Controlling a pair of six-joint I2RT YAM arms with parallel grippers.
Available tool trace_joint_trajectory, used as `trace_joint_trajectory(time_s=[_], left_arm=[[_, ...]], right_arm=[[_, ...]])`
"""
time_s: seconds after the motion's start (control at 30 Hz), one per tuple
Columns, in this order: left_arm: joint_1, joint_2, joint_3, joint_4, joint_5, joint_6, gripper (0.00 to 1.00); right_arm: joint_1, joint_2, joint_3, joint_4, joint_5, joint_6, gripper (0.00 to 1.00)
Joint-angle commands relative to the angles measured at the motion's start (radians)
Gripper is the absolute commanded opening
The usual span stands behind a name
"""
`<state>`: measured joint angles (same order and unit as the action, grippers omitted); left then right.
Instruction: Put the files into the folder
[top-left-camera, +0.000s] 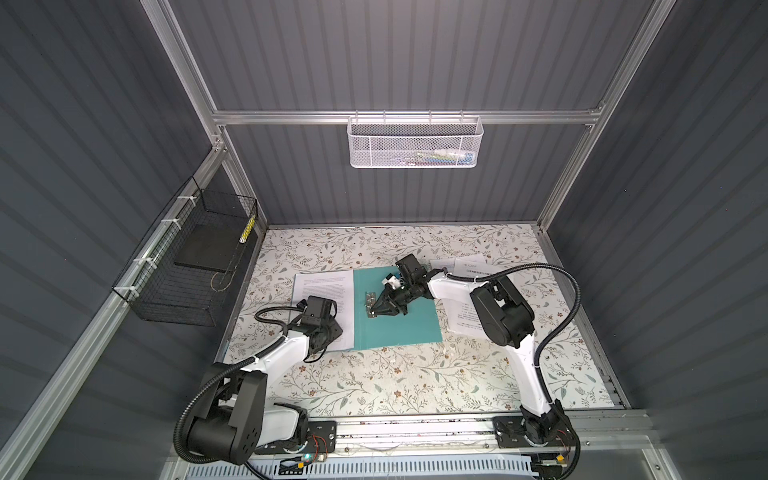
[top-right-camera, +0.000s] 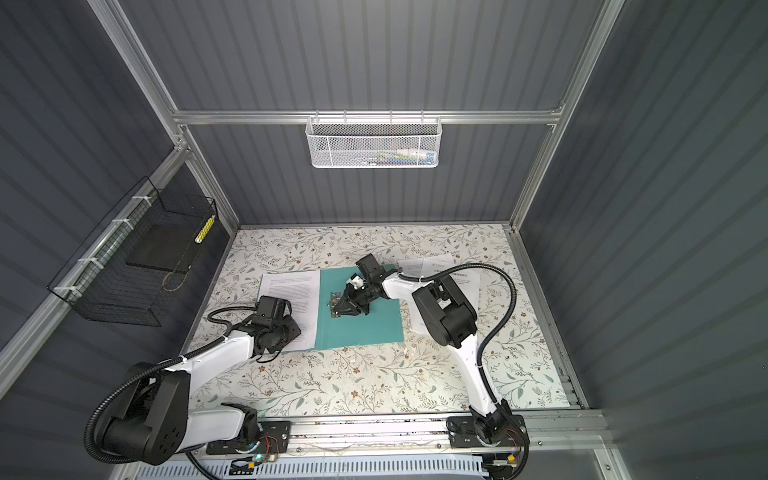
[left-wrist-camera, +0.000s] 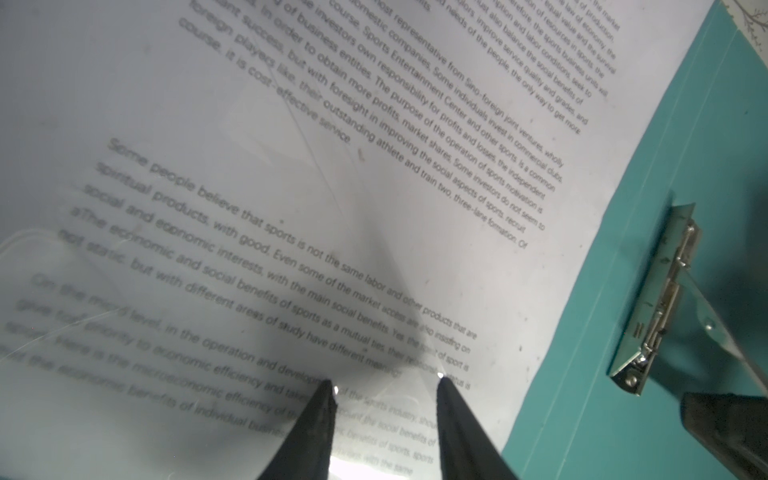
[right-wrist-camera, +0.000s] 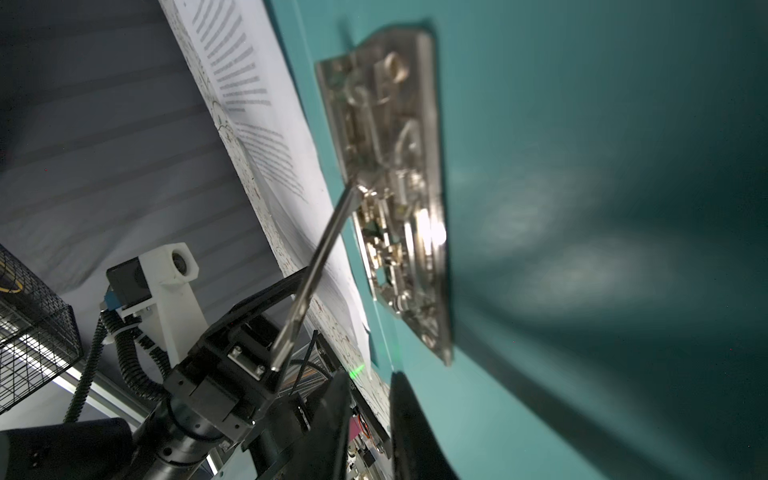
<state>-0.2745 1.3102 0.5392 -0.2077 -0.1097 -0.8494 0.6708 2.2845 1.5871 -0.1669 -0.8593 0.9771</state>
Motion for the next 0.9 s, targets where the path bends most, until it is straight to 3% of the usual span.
trace_joint_trajectory(time_s=[0.0, 0.33, 0.63, 0.87], left_arm=[[-0.002, 0.037, -0.013, -0.051, 0.02, 0.016, 0.42], [-0.002, 0.058, -0.019, -0.03, 0.035, 0.018, 0.42], [-0.002, 0.058, -0.028, -0.019, 0.042, 0.021, 0.42], [-0.002, 0.074, -0.029, -0.007, 0.051, 0.035, 0.42]], right_arm=[[0.007, 0.022, 0.048, 0.041, -0.04, 0.012, 0.21], [0.003, 0.119, 0.202, -0.015, -0.042, 0.011, 0.21], [-0.068, 0.185, 0.377, -0.075, -0.002, 0.01, 0.22], [-0.112, 0.259, 0.537, -0.115, -0.012, 0.026, 0.33]])
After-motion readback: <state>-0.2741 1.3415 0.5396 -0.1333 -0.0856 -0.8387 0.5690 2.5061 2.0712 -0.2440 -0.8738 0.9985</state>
